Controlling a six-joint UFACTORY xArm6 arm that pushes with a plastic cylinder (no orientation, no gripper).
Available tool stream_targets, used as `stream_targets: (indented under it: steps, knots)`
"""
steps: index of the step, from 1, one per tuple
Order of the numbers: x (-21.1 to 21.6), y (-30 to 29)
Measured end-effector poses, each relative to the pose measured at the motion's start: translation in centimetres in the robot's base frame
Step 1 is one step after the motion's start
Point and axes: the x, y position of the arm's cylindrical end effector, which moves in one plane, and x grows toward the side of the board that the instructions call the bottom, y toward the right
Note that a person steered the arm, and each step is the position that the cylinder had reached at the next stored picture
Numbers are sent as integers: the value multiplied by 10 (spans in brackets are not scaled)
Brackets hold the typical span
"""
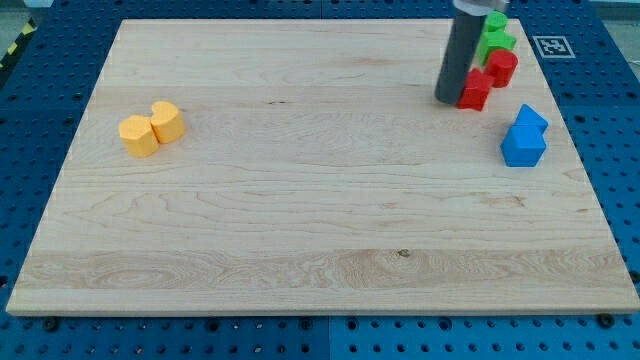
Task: Push the blue cube along with blue triangle closer to the red star
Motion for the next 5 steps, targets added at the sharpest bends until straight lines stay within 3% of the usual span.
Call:
stream_targets:
  steps: [3, 5]
  knots:
    - [0, 26]
    - [23, -28]
